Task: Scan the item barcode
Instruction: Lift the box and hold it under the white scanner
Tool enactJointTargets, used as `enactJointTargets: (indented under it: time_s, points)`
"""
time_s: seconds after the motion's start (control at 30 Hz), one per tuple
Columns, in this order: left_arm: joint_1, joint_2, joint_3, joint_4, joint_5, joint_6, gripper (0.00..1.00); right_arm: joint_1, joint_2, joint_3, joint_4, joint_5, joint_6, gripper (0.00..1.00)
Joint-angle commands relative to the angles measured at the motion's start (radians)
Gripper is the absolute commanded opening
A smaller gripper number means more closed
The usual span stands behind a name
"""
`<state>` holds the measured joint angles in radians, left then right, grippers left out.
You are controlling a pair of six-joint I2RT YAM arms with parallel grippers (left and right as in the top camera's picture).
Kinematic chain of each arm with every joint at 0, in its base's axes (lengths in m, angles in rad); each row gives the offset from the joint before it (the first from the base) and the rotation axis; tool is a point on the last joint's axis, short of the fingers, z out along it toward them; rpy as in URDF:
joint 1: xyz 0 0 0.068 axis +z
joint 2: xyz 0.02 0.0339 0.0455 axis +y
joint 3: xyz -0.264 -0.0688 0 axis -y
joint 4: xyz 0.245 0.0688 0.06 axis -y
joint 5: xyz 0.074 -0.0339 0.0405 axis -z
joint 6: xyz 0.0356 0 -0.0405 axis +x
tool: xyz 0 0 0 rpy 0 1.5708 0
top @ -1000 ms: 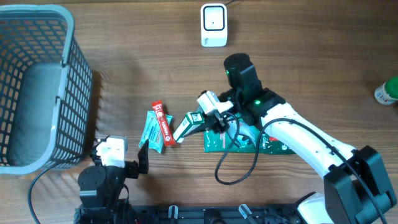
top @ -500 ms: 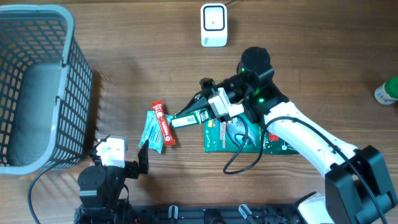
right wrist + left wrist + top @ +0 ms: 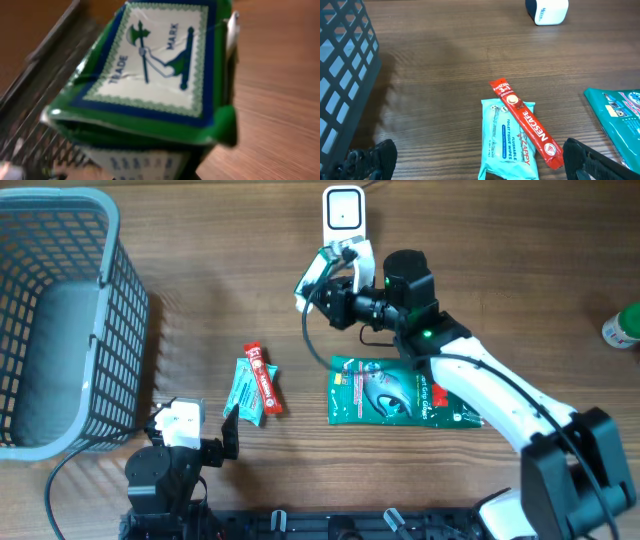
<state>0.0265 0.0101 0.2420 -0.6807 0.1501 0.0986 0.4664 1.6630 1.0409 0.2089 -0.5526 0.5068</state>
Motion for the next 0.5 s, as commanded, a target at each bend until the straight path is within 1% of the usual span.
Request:
enactJointTargets:
  time_s: [0.0, 0.07, 0.13, 0.23, 0.33, 0.47]
  points:
    - [0.004, -0.003, -0.007, 0.003, -0.006, -0.01, 1.0, -0.032, 0.197, 0.212, -0.092, 0.09, 0.141, 0.05]
    - [0.004, -0.003, -0.007, 0.003, -0.006, -0.01, 1.0, -0.045, 0.309, 0.386, -0.202, 0.103, 0.149, 0.05]
    - [0.004, -0.003, -0.007, 0.003, -0.006, -0.01, 1.0, -0.068, 0.443, 0.633, -0.393, 0.177, 0.169, 0.05]
    - [0.004, -0.003, -0.007, 0.003, -0.006, -0.01, 1.0, -0.109, 0.575, 0.896, -0.564, 0.203, 0.201, 0.05]
    - [0.004, -0.003, -0.007, 0.003, -0.006, -0.01, 1.0, -0.138, 0.638, 0.998, -0.558, 0.194, 0.232, 0.05]
    - [0.004, -0.003, -0.007, 0.003, -0.006, -0.01, 1.0, -0.146, 0.69, 1.015, -0.544, 0.188, 0.255, 0.05]
